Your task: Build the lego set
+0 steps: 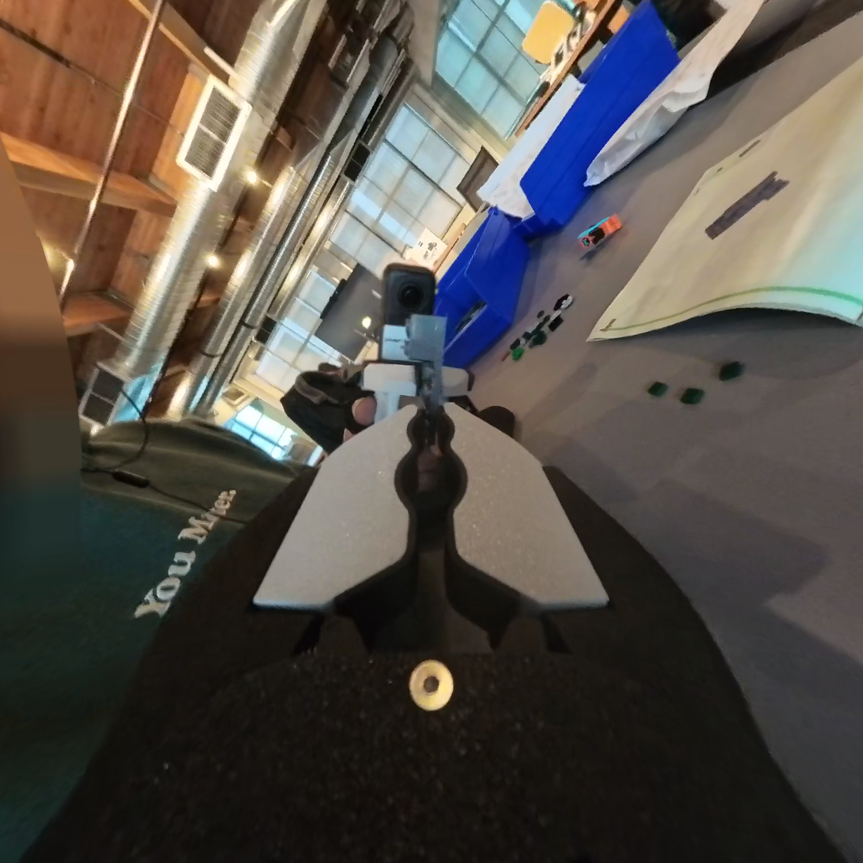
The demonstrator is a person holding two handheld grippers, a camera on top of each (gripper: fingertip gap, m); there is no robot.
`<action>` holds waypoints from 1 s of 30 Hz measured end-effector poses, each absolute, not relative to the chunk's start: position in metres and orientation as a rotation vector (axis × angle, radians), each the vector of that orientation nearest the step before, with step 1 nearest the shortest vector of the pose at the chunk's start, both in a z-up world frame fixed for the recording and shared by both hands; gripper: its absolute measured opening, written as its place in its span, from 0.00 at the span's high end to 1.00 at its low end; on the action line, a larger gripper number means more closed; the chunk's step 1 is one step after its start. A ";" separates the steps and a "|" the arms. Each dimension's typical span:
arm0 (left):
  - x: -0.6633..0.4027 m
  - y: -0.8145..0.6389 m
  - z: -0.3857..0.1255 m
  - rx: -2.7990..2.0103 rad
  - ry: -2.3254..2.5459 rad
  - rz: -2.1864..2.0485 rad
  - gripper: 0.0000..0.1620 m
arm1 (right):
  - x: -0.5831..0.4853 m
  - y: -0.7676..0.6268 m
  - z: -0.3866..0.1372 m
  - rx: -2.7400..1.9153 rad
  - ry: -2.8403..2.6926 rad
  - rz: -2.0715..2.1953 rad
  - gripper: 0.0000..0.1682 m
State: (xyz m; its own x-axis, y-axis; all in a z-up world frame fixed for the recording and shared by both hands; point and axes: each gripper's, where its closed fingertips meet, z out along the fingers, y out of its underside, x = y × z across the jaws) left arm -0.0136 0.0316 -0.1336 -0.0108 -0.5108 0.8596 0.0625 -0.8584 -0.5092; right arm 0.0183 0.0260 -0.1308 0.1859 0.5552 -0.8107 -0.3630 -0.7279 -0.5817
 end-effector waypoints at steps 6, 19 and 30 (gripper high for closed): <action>-0.033 0.049 -0.143 -1.887 0.478 -1.693 0.89 | 0.032 0.040 -0.147 -1.849 -0.098 1.576 0.97; -0.063 0.065 -0.154 -1.873 0.628 -1.260 1.00 | 0.043 0.079 -0.217 -2.289 0.040 1.319 0.98; -0.066 0.069 -0.159 -1.866 0.683 -1.199 1.00 | 0.052 0.070 -0.238 -2.447 0.152 1.306 0.97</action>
